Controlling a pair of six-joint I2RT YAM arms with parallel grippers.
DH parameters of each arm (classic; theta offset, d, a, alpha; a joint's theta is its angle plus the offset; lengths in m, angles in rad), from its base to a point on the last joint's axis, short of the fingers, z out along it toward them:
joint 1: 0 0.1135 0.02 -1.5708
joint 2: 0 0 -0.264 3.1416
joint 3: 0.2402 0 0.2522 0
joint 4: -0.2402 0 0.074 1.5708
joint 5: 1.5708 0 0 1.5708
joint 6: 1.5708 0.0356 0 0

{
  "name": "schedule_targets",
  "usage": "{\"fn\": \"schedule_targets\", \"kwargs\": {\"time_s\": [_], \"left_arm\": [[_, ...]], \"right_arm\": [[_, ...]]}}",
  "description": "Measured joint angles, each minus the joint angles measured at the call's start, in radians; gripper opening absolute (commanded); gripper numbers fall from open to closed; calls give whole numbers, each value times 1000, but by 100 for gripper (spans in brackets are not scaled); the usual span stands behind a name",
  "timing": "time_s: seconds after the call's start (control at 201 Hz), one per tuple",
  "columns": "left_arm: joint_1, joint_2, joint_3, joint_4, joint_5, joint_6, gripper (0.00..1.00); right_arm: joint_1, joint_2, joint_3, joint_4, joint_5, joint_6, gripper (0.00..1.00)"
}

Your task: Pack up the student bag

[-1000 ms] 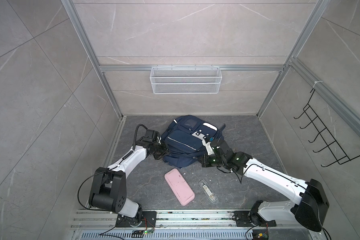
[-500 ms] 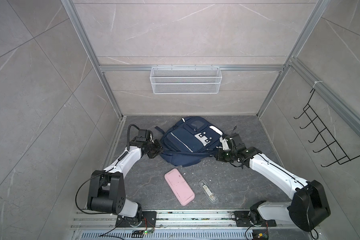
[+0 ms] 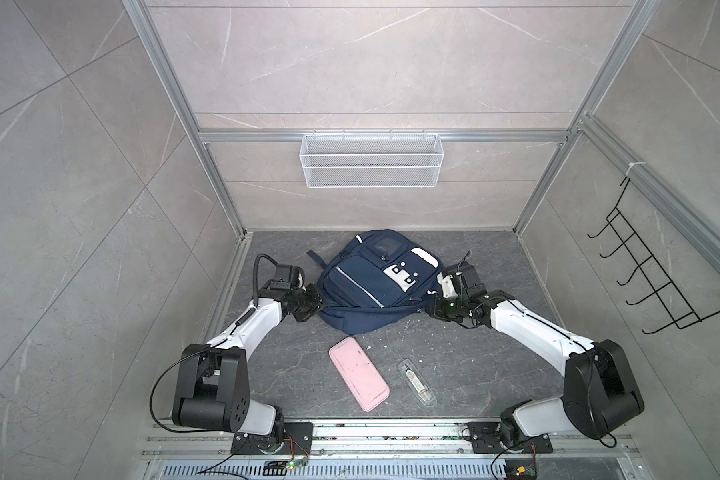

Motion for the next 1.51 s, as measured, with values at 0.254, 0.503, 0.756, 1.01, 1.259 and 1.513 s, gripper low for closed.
{"fn": "schedule_targets", "kwargs": {"time_s": [0.254, 0.503, 0.756, 1.01, 1.259, 1.513], "left_arm": [[-23, 0, -9, 19, -71, -8, 0], [-24, 0, -12, 20, -89, -9, 0], [-30, 0, -19, 34, -102, -16, 0], [-44, 15, -19, 45, -127, -25, 0], [-44, 15, -19, 49, -128, -27, 0], [-46, 14, -19, 48, -129, -26, 0]], "right_arm": [[98, 0, -27, 6, 55, 31, 0], [116, 0, -28, 4, 79, 37, 0], [138, 0, -28, 14, 58, 53, 0], [177, 0, -28, 21, 59, 71, 0], [177, 5, -28, 19, 68, 71, 8], [177, -21, -45, -9, 82, 69, 37]]}}
